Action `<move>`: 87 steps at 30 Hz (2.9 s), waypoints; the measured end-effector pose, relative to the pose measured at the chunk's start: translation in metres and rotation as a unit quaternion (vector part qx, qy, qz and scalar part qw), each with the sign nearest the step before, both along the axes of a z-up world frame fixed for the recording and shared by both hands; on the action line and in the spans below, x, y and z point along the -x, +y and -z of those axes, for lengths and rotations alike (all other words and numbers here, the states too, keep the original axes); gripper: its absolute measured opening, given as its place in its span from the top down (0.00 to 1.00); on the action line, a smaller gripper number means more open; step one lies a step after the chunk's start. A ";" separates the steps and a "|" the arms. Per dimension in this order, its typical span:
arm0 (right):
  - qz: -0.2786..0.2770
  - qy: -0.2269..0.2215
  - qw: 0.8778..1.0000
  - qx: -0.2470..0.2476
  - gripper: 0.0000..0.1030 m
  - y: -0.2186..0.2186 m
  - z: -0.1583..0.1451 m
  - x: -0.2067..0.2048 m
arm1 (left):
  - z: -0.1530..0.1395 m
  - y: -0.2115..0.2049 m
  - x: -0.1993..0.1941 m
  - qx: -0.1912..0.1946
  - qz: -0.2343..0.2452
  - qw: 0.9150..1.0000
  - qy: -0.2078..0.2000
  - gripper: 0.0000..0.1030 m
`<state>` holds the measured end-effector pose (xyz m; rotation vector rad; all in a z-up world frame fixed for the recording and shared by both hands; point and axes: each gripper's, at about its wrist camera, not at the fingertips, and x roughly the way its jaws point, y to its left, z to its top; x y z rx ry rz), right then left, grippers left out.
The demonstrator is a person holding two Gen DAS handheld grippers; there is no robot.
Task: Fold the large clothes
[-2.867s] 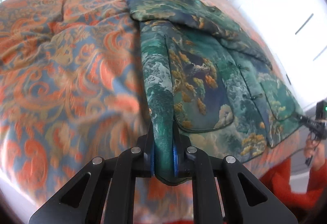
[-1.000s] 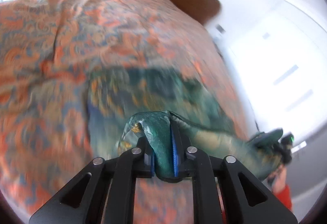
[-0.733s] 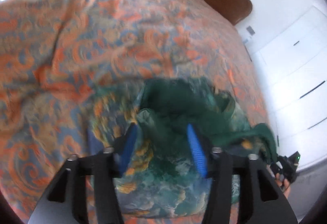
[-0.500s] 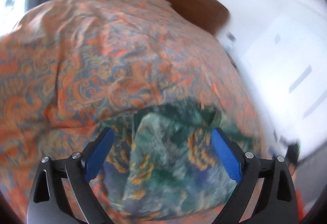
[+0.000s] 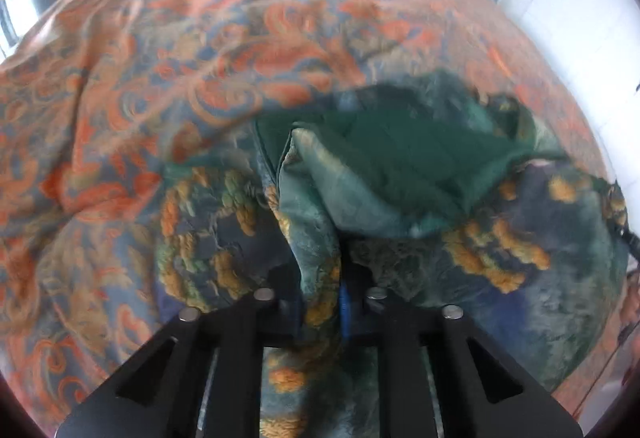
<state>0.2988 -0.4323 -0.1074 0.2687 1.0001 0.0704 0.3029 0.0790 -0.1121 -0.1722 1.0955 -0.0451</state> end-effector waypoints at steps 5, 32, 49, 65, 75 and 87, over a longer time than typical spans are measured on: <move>-0.001 -0.069 0.995 0.075 0.86 0.015 -0.039 0.003 | -0.057 0.007 0.005 0.003 -0.025 0.997 -0.077 0.93; 0.050 -0.078 0.996 0.006 0.80 0.002 0.080 -0.085 | 0.077 0.008 -0.061 -0.022 -0.090 0.988 -0.124 0.79; 0.053 -0.088 0.994 -0.024 0.79 -0.004 0.087 -0.085 | 0.072 -0.002 -0.053 -0.062 -0.101 0.984 -0.130 0.66; 0.080 -0.154 0.983 0.059 0.19 -0.001 -0.022 -0.025 | 0.001 -0.018 0.071 -0.059 -0.089 0.982 -0.156 0.04; -0.013 -0.150 0.985 0.086 0.19 0.052 -0.034 0.089 | 0.049 -0.079 0.126 -0.121 0.008 0.987 -0.109 0.01; 0.014 -0.196 0.978 0.072 0.19 0.060 -0.006 0.213 | 0.019 -0.098 0.153 -0.111 0.043 0.984 -0.131 0.01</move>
